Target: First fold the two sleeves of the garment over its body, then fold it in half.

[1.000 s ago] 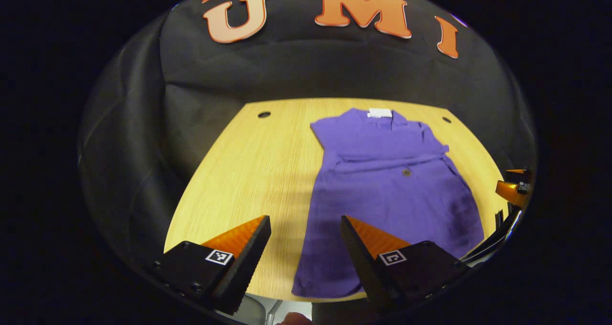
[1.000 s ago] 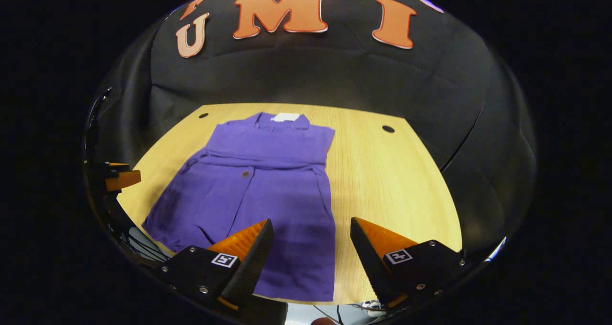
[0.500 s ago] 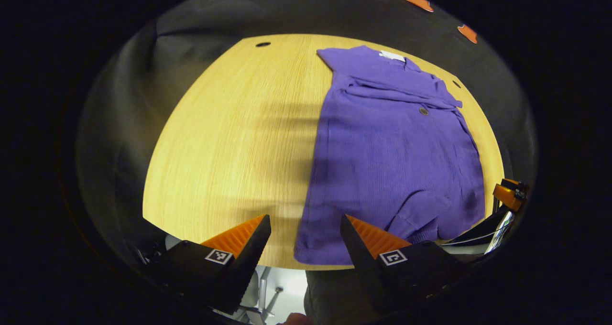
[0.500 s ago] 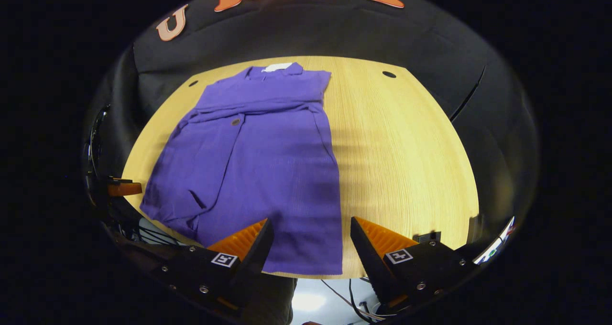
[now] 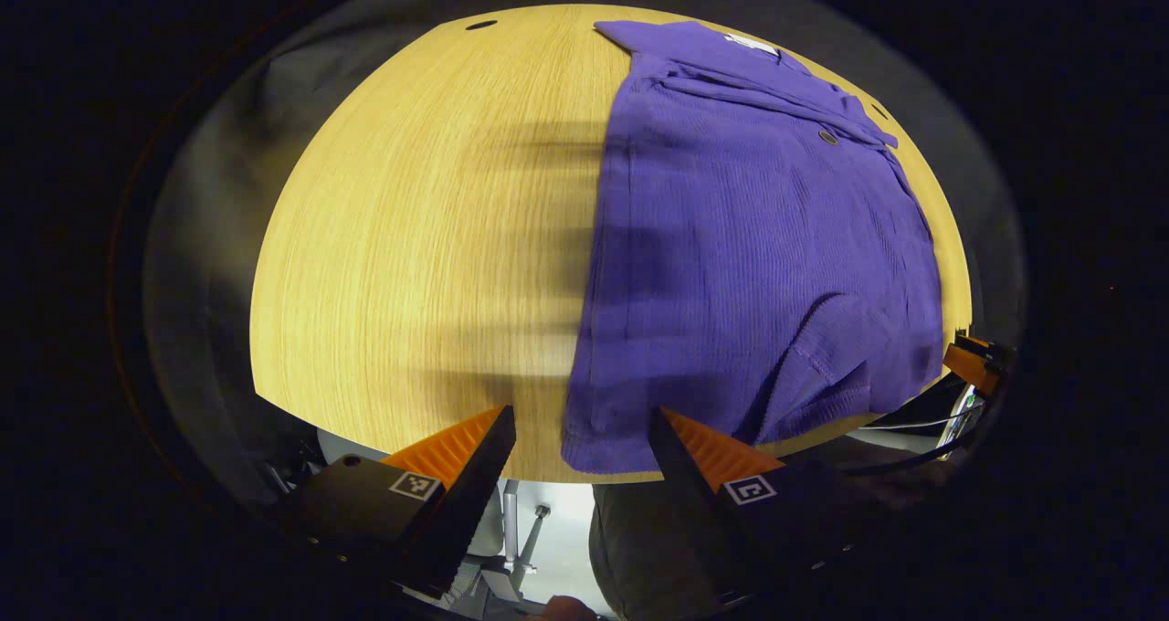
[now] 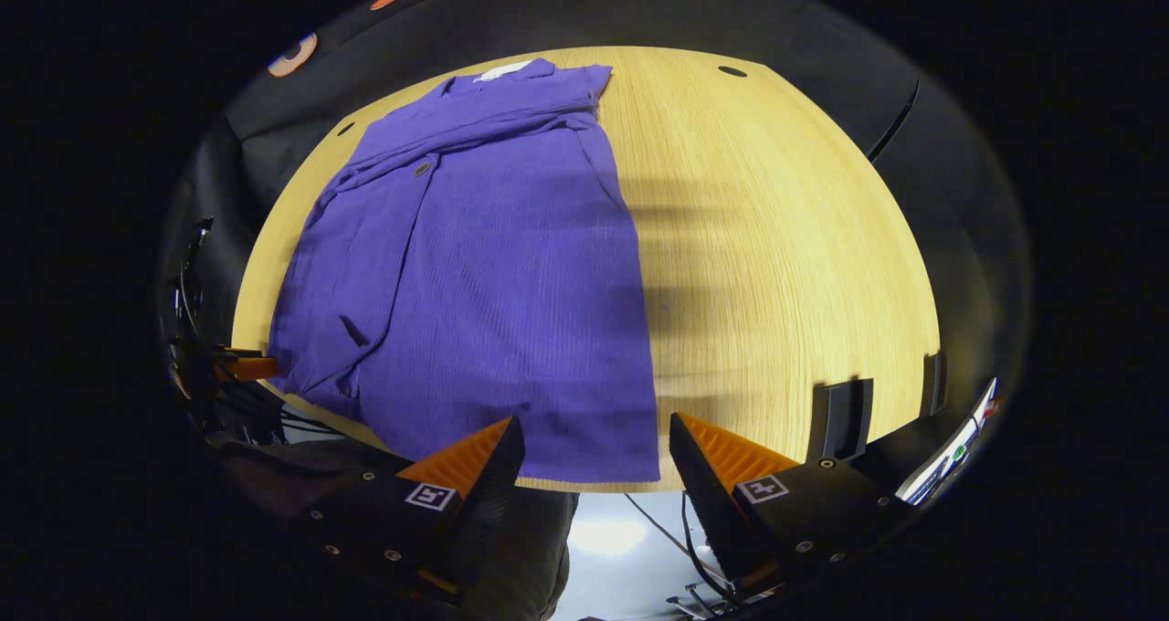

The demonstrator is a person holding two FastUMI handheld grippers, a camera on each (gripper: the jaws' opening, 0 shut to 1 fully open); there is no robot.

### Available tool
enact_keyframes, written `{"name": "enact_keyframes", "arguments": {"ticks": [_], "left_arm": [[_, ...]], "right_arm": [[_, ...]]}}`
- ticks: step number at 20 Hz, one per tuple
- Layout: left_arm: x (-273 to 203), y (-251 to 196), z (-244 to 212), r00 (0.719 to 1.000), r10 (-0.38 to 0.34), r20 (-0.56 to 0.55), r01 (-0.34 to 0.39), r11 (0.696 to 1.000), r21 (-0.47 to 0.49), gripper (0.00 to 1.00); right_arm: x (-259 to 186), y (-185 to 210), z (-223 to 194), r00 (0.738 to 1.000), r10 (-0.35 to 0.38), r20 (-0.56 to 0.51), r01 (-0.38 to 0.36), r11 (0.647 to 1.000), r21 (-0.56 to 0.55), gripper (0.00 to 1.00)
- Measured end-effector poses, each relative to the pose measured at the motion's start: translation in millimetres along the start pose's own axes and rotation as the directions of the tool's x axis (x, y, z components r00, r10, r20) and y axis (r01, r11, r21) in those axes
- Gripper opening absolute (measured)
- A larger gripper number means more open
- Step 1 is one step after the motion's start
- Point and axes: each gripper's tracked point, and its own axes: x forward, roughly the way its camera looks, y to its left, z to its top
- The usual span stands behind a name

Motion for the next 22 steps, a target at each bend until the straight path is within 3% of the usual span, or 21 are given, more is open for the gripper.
{"name": "enact_keyframes", "arguments": {"ticks": [5,10,12,14,16,18,19,20,21,22], "left_arm": [[-0.9,-2.5,36.2,1.0,0.002,-0.025,-0.002,1.0,0.011,0.96],[4.2,-11.4,49.7,0.998,0.0,-0.057,0.003,0.999,0.04,0.96],[10.7,-18.8,51.5,0.997,-0.001,-0.082,0.004,0.999,0.041,0.97],[22.6,-25.8,54.8,0.993,-0.005,-0.115,0.009,0.999,0.032,0.84],[33.0,-34.5,57.2,0.99,-0.017,-0.141,0.02,0.999,0.025,0.69],[45.2,-49.9,64.0,0.987,-0.054,-0.149,0.053,0.999,-0.005,0.48],[51.1,-51.0,65.3,0.986,-0.062,-0.154,0.059,0.998,-0.02,0.26],[51.6,-45.3,66.0,0.984,-0.075,-0.159,0.072,0.997,-0.029,0.2],[54.9,-39.6,68.4,0.982,-0.089,-0.166,0.083,0.996,-0.045,0.2],[56.8,-31.6,62.6,0.977,-0.11,-0.182,0.094,0.991,-0.091,0.2]], "right_arm": [[7.6,-11.3,-10.8,0.998,-0.048,-0.032,0.048,0.999,-0.017,0.95],[15.8,-1.2,-32.9,0.993,0.0,-0.121,0.005,0.999,0.043,0.95],[15.9,-5.3,-34.3,0.99,-0.028,-0.136,0.031,0.999,0.02,0.94],[17.9,-1.0,-39.4,0.985,-0.024,-0.174,0.023,1.0,-0.006,0.89],[16.7,7.4,-39.2,0.982,-0.006,-0.189,0.002,1.0,-0.018,0.81],[17.7,14.2,-39.3,0.98,0.02,-0.196,-0.019,1.0,0.008,0.56],[16.9,16.7,-36.9,0.979,0.033,-0.2,-0.028,0.999,0.023,0.37],[17.3,19.1,-35.9,0.979,0.048,-0.199,-0.039,0.998,0.048,0.3],[17.3,19.3,-34.3,0.978,0.058,-0.199,-0.044,0.996,0.074,0.19],[18.7,20.3,-34.0,0.977,0.072,-0.203,-0.054,0.994,0.096,0.15]]}}
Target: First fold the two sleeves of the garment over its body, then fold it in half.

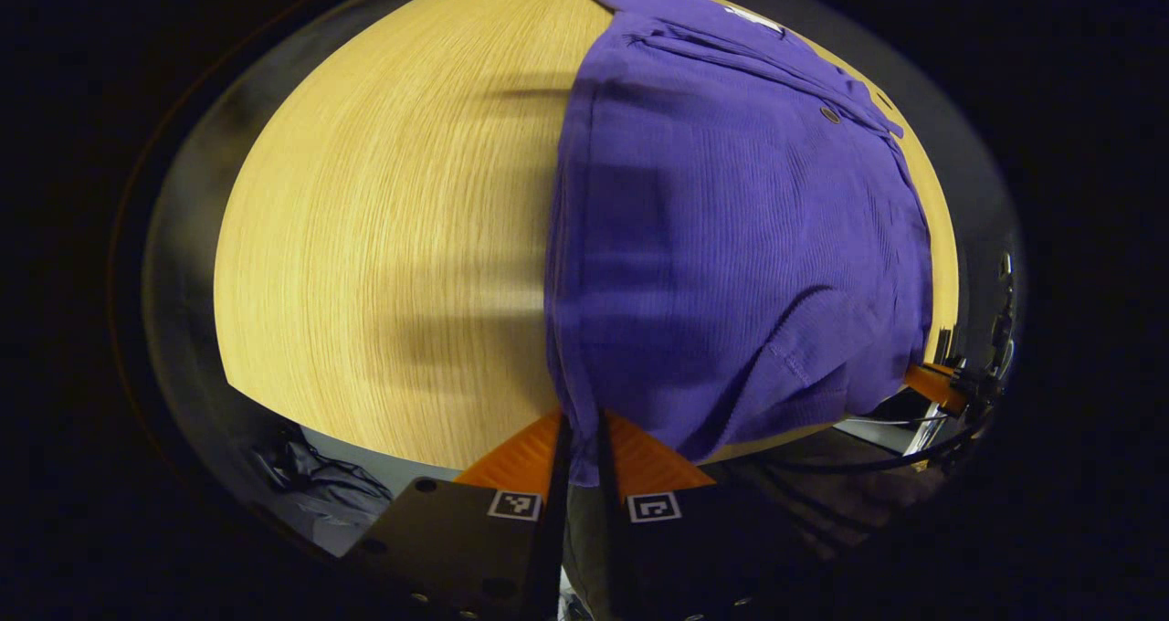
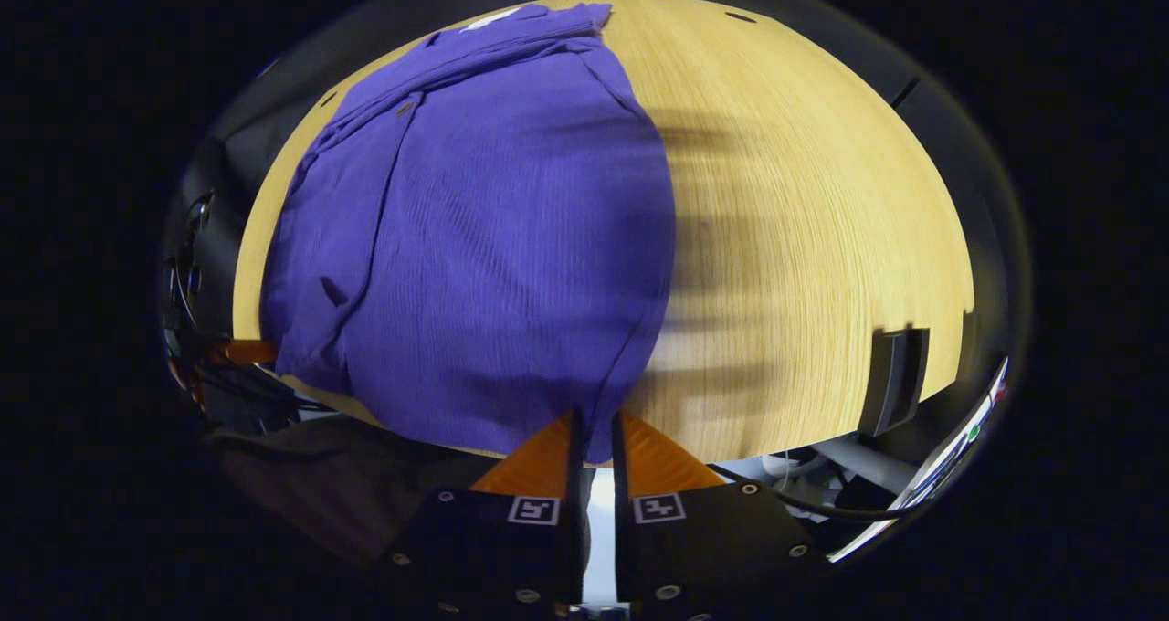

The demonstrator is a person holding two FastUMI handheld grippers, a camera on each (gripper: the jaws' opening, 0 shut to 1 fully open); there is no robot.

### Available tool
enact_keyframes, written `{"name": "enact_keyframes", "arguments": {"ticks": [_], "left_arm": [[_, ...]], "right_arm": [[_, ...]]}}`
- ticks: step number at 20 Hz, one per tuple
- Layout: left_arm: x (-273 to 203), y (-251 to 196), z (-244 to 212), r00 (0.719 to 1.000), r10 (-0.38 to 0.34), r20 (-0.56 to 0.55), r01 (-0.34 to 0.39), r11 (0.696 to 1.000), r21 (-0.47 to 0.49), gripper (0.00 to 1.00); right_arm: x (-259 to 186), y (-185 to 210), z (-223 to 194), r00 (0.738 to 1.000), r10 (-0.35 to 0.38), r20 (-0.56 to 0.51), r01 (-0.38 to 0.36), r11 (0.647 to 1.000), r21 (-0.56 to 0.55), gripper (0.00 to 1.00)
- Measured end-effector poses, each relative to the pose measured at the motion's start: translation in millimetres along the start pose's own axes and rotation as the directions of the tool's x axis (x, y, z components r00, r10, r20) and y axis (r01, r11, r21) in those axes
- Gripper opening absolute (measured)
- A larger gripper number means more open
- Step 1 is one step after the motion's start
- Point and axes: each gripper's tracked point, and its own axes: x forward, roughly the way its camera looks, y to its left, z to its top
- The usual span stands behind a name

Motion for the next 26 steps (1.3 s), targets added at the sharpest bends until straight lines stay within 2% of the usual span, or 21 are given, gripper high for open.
{"name": "enact_keyframes", "arguments": {"ticks": [1,3,8,16,23,26], "left_arm": [[1.8,5.8,-2.2,1.0,-0.025,-0.01,0.025,0.999,-0.021,0.11],[-4.0,18.1,-4.7,0.999,-0.032,-0.006,0.032,0.999,-0.022,0.11],[-66.9,-9.2,23.6,0.996,-0.052,0.068,0.049,0.998,0.042,0.11],[-122.4,-52.1,72.8,0.965,-0.194,0.179,0.171,0.976,0.134,0.11],[-160.5,-63.3,137.7,0.946,-0.258,0.194,0.215,0.951,0.221,0.11],[-181.2,-69.4,173.1,0.935,-0.28,0.216,0.217,0.937,0.273,0.11]], "right_arm": [[-1.5,2.3,1.8,1.0,0.012,0.003,-0.012,1.0,0.012,0.11],[-8.2,8.3,8.9,0.999,0.042,0.02,-0.043,0.998,0.036,0.09],[-42.0,27.7,45.2,0.986,0.11,0.124,-0.119,0.991,0.065,0.09],[-104.4,62.2,108.5,0.942,0.17,0.29,-0.188,0.981,0.036,0.09],[-144.9,82.1,160.1,0.907,0.129,0.402,-0.146,0.989,0.013,0.08],[-162.4,81.8,186.7,0.886,0.083,0.457,-0.099,0.995,0.011,0.08]]}}
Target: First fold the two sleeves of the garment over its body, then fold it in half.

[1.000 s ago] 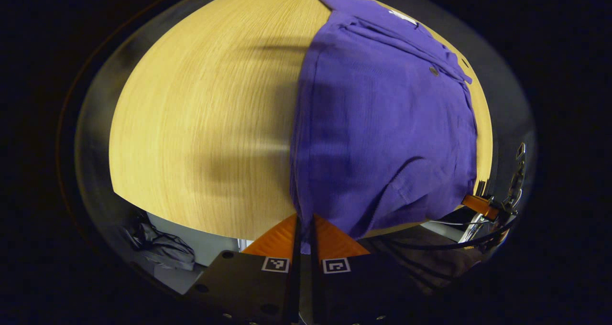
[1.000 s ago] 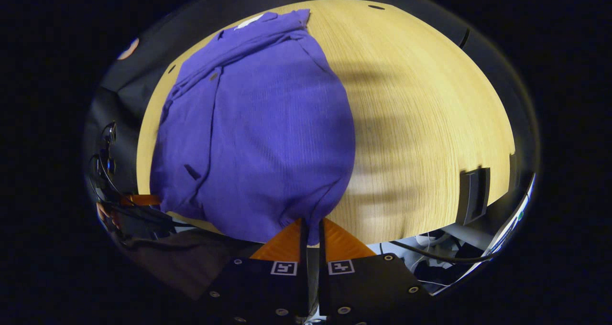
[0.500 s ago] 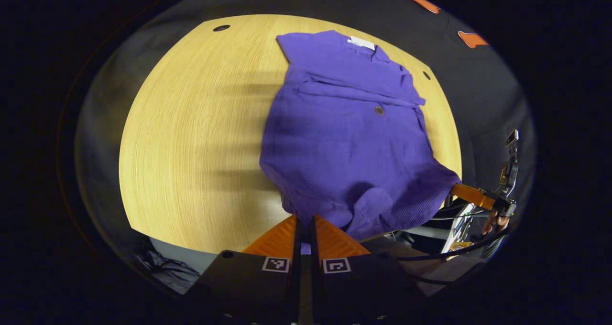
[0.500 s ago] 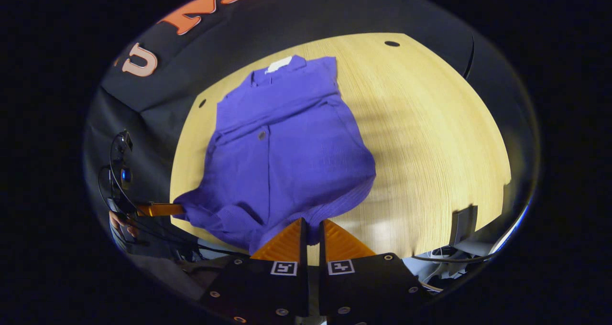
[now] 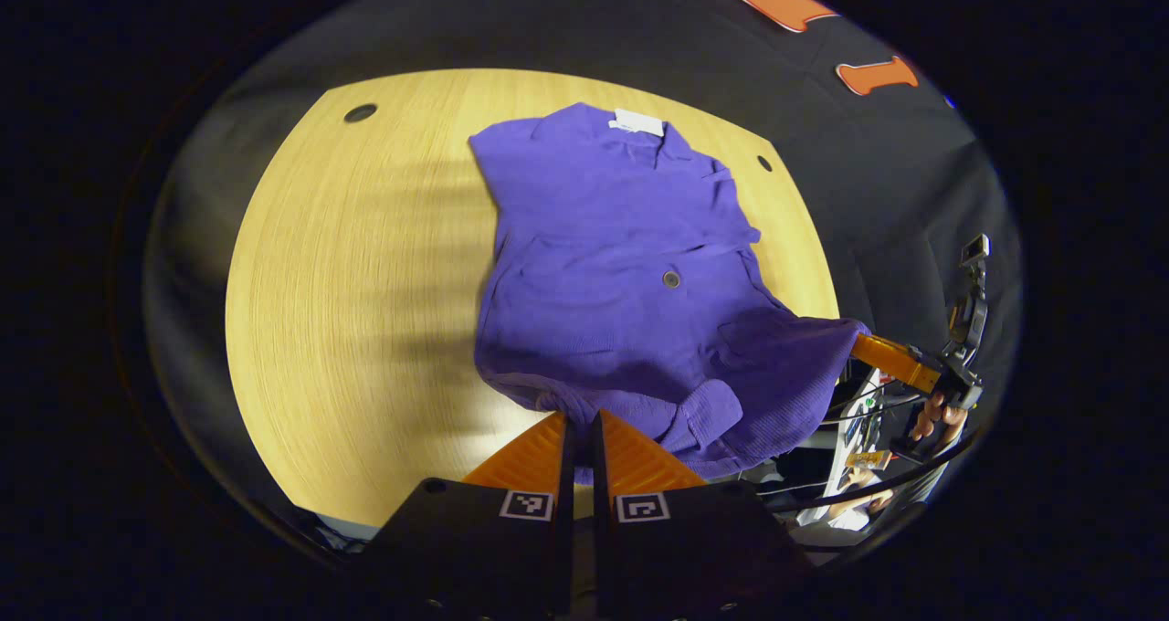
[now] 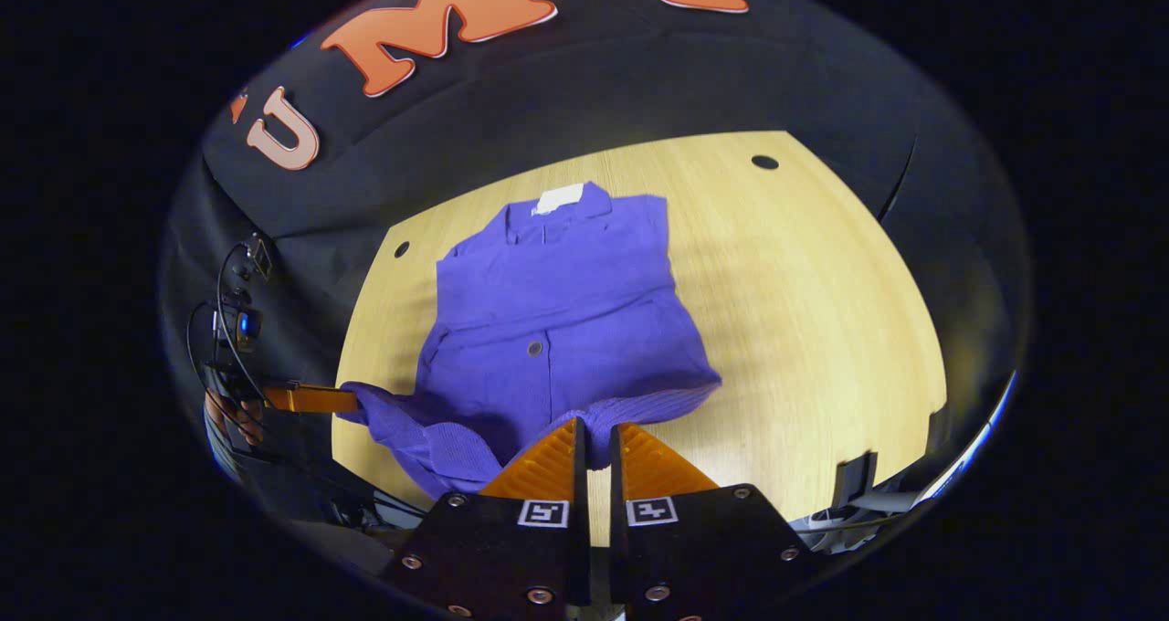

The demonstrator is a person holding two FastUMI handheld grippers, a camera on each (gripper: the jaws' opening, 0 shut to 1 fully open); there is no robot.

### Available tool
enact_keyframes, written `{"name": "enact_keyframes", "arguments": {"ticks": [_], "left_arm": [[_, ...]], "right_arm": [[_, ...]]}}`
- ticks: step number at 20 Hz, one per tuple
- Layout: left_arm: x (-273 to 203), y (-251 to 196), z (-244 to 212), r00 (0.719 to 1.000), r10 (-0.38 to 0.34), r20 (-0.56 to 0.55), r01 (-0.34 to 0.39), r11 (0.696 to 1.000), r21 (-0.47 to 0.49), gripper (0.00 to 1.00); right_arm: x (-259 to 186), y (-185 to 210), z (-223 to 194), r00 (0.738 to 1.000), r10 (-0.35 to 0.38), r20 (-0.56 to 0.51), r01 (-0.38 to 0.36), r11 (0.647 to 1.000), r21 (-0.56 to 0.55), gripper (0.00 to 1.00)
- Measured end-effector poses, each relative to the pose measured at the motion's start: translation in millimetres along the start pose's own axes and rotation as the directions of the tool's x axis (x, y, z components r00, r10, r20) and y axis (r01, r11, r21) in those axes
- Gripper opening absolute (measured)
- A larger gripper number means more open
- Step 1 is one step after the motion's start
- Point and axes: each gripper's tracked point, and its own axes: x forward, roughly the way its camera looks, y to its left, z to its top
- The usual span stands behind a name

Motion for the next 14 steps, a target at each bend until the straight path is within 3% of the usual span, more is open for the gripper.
{"name": "enact_keyframes", "arguments": {"ticks": [5,9,14], "left_arm": [[-13.0,-0.3,75.1,0.999,-0.008,0.039,0.004,0.996,0.089,0.11],[-20.6,-13.0,138.9,0.996,0.011,0.085,-0.022,0.99,0.137,0.11],[-9.3,3.3,210.4,0.99,0.088,0.107,-0.098,0.99,0.097,0.11]], "right_arm": [[-3.8,7.1,63.9,0.995,-0.048,0.087,0.051,0.998,-0.03,0.08],[10.4,13.4,111.5,0.994,-0.029,0.106,0.035,0.998,-0.054,0.08],[53.3,7.5,173.6,0.996,0.009,0.088,0.002,0.993,-0.118,0.08]]}}
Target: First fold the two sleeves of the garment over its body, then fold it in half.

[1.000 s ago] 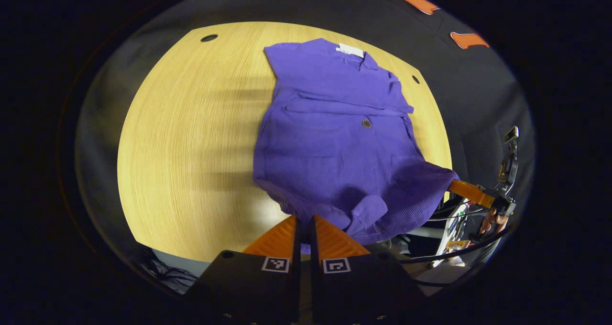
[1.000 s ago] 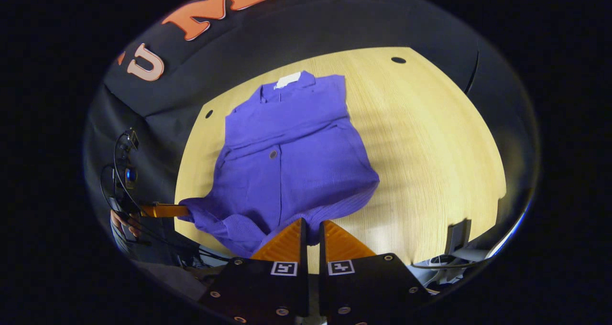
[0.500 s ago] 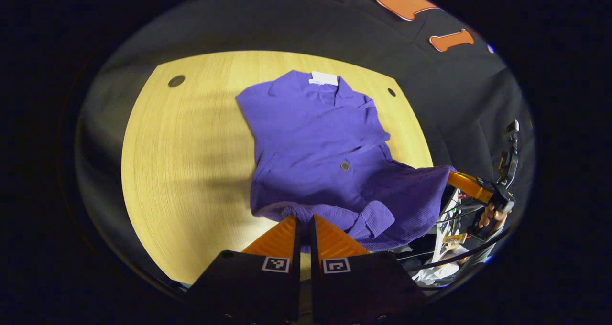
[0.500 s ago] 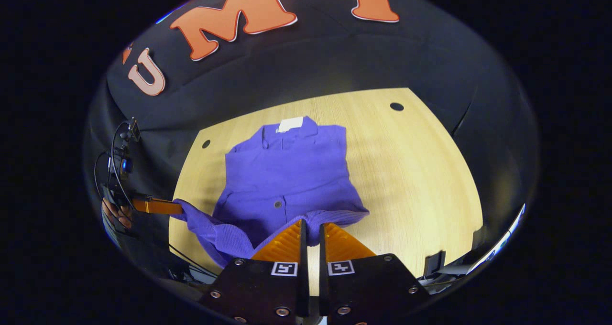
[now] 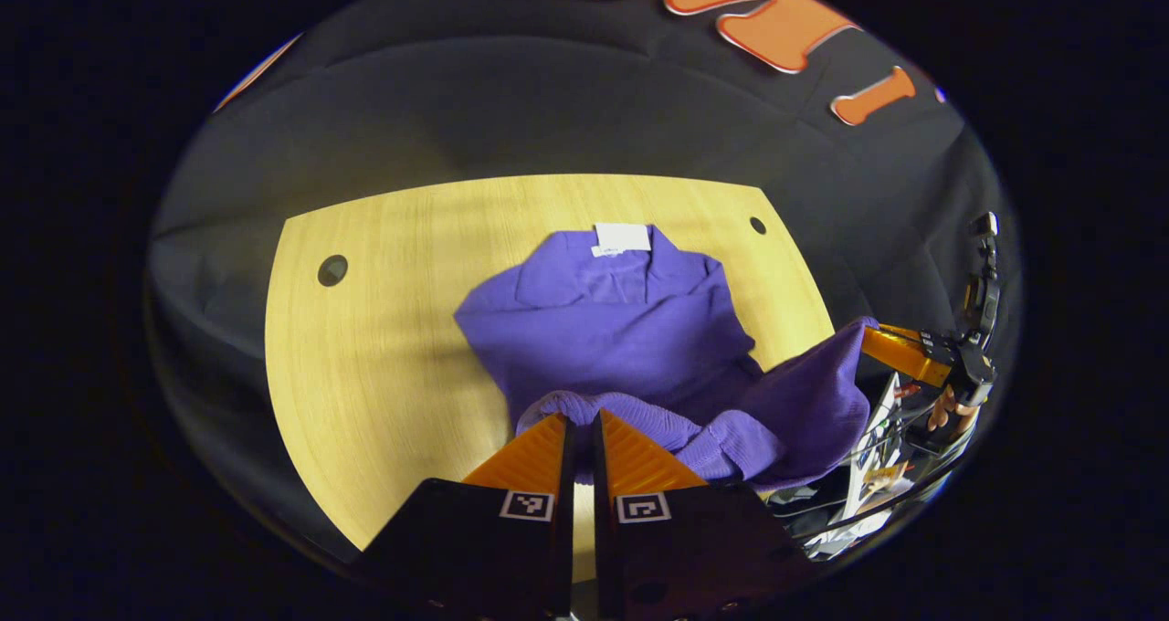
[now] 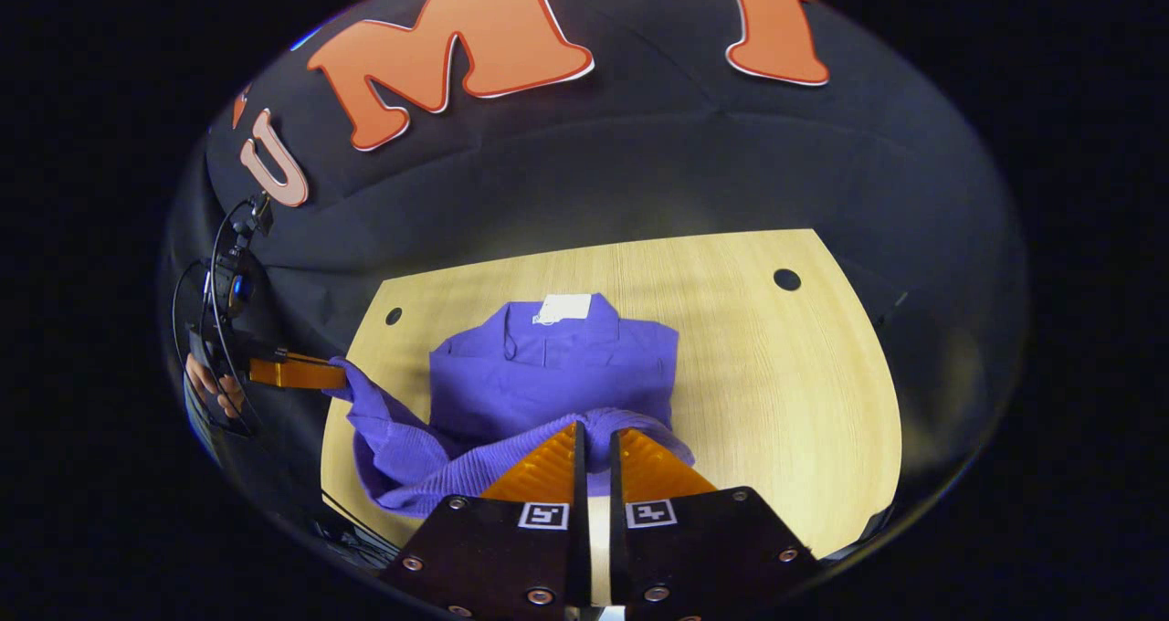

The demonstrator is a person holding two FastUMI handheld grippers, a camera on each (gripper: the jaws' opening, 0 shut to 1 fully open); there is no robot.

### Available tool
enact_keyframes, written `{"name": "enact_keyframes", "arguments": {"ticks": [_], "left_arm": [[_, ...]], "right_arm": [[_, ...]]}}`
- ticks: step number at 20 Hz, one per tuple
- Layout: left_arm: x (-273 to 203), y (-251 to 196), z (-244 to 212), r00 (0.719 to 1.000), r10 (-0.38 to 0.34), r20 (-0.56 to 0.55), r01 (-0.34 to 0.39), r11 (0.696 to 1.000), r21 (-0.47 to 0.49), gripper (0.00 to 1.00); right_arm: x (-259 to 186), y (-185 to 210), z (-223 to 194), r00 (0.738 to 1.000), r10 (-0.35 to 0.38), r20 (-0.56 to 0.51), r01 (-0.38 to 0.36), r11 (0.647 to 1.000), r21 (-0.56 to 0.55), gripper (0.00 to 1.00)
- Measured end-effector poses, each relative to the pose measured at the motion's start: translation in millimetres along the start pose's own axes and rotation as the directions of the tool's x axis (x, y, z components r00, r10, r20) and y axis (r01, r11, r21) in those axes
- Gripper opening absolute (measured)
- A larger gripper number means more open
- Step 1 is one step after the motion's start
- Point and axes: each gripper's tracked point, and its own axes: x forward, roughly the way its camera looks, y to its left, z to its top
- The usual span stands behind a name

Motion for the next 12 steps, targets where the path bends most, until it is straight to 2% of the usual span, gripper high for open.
{"name": "enact_keyframes", "arguments": {"ticks": [6,8,12], "left_arm": [[48.9,38.9,54.7,0.985,0.172,-0.016,-0.172,0.985,-0.004,0.12],[57.0,40.2,62.5,0.981,0.193,-0.013,-0.194,0.981,-0.013,0.11],[88.0,53.8,80.9,0.973,0.231,0.025,-0.228,0.969,-0.09,0.11]], "right_arm": [[72.9,-34.7,48.0,0.998,0.026,-0.062,-0.028,0.999,-0.027,0.08],[95.8,-42.3,53.1,0.995,0.048,-0.085,-0.048,0.999,-0.005,0.08],[139.0,-48.5,51.9,0.989,0.077,-0.127,-0.077,0.997,0.007,0.08]]}}
